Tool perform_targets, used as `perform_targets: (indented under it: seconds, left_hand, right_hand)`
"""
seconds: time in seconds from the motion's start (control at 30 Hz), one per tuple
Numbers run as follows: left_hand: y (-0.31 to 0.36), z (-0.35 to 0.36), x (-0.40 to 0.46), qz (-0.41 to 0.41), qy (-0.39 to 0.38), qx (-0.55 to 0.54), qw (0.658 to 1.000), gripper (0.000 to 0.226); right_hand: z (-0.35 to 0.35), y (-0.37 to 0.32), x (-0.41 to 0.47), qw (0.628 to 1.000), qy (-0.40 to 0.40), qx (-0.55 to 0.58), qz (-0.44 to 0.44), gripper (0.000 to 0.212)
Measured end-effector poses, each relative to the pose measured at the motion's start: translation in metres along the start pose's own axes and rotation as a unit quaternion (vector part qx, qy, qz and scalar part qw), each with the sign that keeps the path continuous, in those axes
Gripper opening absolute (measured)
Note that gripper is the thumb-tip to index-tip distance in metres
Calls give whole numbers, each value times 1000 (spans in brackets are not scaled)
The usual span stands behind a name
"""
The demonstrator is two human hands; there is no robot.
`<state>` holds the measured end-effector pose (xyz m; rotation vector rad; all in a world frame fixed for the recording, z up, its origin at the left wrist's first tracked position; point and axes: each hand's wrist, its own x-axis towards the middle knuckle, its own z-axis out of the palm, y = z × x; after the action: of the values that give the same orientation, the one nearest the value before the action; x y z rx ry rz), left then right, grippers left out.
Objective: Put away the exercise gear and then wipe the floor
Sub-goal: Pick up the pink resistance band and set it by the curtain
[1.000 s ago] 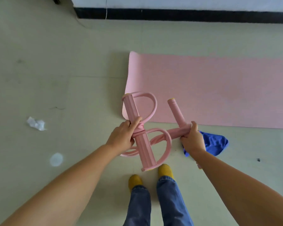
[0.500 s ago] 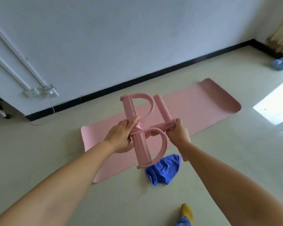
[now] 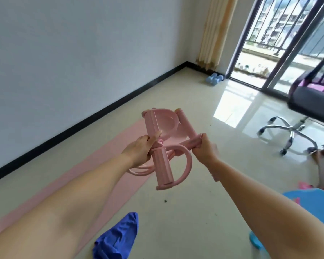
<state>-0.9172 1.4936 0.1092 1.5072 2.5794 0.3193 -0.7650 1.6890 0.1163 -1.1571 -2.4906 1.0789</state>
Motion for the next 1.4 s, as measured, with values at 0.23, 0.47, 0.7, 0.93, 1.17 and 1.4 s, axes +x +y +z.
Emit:
perform_targets:
  seconds: [0.23,0.47,0.7,0.93,1.17,1.4]
  left_hand:
    - [30,14,160,70,-20,-25,997,93]
    - [35,17,349,77,-27,-7,997,88]
    - [56,17,550,119,-64,-15,991,98]
    - [101,35,754,112,-61,3,992,95]
    - [122,29,906,71,-60,9,996,84]
    - [68,22,1058,21,-42,-7,999,71]
  right_hand:
    - [-55,56,119,999,32,11,35,23]
    - [-101,78,289,997,42,20,54,23]
    - [-168,109,450,994,52,8,96,24]
    - [-244,162,638,995,58,0,80,22]
    - [-304,186,807,997,3,3,74,20]
    - [-300,166,985,998,-33,28,50,19]
